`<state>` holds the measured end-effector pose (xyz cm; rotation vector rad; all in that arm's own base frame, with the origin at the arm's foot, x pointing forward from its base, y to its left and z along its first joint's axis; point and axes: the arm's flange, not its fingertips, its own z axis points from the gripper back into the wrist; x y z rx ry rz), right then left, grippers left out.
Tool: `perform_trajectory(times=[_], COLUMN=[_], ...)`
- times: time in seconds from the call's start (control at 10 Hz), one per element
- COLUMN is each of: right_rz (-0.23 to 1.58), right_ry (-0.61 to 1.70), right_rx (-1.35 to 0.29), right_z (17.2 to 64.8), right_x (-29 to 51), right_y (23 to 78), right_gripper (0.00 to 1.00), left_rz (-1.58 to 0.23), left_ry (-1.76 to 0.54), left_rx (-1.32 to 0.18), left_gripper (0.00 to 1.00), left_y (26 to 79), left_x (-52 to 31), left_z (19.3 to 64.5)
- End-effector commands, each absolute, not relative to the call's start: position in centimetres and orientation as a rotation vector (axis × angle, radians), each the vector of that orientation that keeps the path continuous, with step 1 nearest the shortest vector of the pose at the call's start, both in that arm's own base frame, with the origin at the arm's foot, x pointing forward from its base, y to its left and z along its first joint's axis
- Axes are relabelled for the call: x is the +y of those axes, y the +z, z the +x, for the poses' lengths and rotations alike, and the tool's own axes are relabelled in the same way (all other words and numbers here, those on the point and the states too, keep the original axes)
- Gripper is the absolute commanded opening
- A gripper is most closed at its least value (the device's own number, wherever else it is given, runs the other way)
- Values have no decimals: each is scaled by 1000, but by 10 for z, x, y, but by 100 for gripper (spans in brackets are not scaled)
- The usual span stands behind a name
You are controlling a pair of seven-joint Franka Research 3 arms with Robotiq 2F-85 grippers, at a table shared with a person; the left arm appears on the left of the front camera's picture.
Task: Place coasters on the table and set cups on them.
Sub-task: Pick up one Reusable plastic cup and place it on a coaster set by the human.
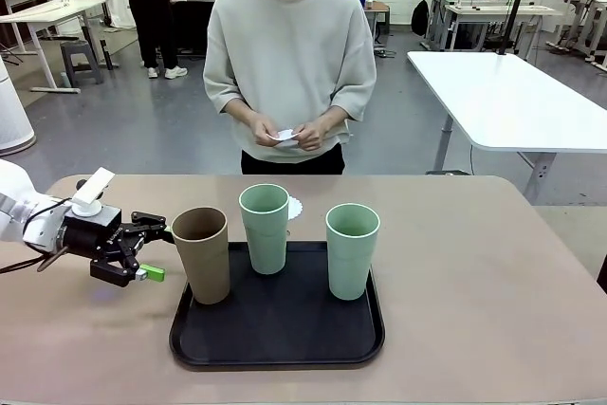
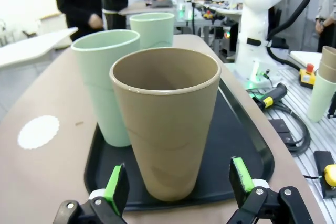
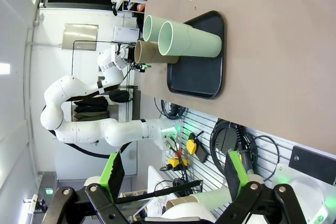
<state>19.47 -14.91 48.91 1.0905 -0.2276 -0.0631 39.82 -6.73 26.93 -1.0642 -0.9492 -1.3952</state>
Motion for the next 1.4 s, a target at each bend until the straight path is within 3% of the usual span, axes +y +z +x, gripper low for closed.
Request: perform_trajectory(times=[0.0,0.3,1.3], right_rz=[1098,1098,1098], right_ry=[-63,-63,-63], right_rx=[-226,-226,-226], right_z=[195,195,195], right_x=[-150,-150,-150], right_y=[489,489,489], right_gripper=[100,100,100], left_rz=[-1064,-1142,-1170], left_ry=[-1395,-1447,-1448], left_rx=[-949,-1036,-1013], left_gripper=[100,100,100], left_y=[269,264,249], left_x=[-67,-75,-89], left_z=[398,419,432])
